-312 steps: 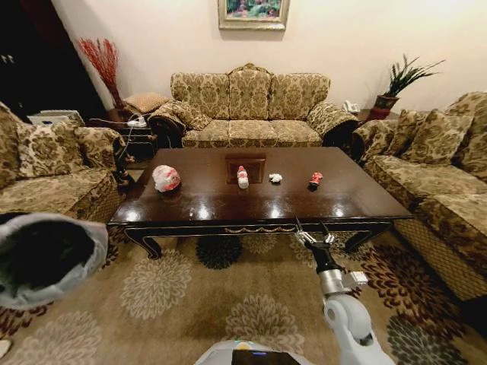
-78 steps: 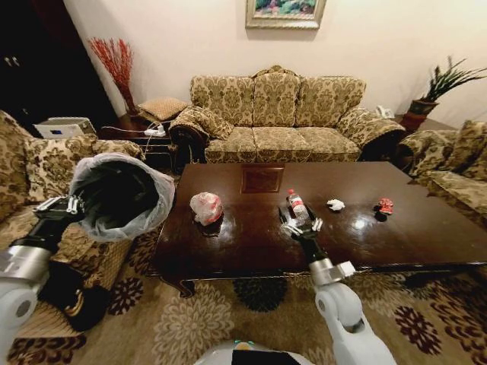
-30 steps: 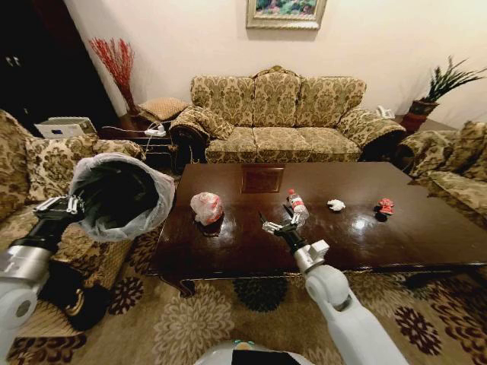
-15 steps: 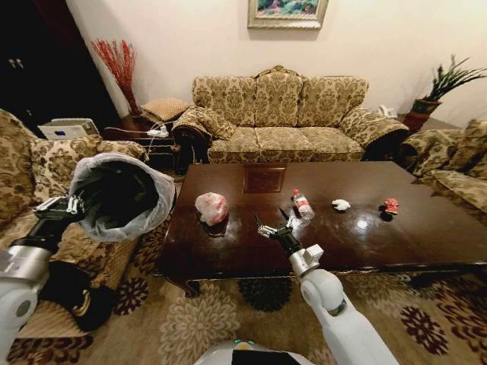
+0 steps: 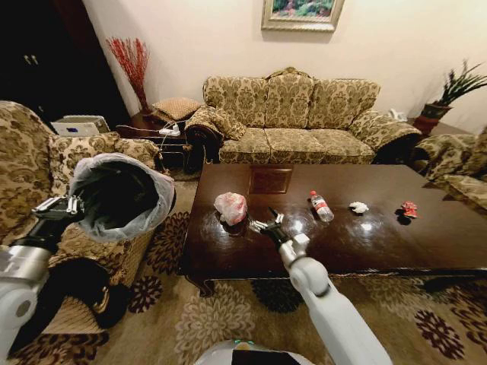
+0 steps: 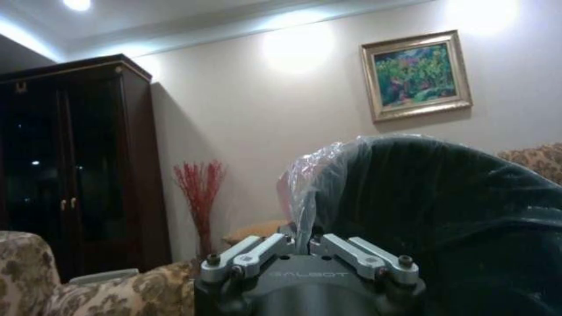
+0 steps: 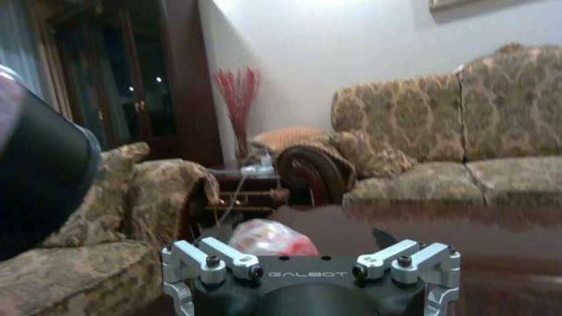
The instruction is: Move to the front of the table and place the trash on the table into the trash bin.
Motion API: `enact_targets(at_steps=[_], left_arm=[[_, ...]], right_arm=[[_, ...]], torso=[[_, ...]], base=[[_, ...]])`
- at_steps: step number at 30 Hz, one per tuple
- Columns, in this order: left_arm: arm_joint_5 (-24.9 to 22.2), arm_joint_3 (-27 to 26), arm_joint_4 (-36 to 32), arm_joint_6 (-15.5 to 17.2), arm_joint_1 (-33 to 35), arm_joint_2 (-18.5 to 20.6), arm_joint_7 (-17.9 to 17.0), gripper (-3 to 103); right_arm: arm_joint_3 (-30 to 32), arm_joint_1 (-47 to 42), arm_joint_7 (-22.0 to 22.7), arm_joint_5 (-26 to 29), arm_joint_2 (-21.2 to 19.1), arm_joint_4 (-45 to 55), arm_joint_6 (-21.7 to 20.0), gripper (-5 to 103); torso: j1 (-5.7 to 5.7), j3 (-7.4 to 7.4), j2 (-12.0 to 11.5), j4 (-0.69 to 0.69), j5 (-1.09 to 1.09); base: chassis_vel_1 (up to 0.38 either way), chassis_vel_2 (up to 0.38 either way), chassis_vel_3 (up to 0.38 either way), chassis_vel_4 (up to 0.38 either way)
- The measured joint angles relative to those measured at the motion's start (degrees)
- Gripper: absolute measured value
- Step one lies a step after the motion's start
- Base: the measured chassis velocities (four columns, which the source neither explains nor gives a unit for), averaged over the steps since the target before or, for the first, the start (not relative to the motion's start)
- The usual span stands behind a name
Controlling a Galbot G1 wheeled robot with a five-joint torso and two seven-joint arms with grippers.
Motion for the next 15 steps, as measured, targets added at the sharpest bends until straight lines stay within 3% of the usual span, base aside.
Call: enact_targets(at_steps=[7, 15], left_arm=[[0.0, 0.01, 0.0, 0.0, 0.0, 0.0, 0.01, 2], [0.0, 0.0, -0.01, 0.0, 0.0, 0.0, 0.0, 2]], right_arm=[[-6.49, 9.96, 1.18, 3.48, 3.18, -9.05, -2.24, 100], [-10.37, 15.8, 1.46, 0.11, 9.57, -17.17, -1.86, 100]], torso=[[0.01, 0.0, 0.0, 0.01, -0.08], [0.0, 0.0, 0.0, 0.02, -0.05]], base=[[-0.033, -0.014, 0.007, -0.003], [0.0, 0.0, 0.0, 0.0]])
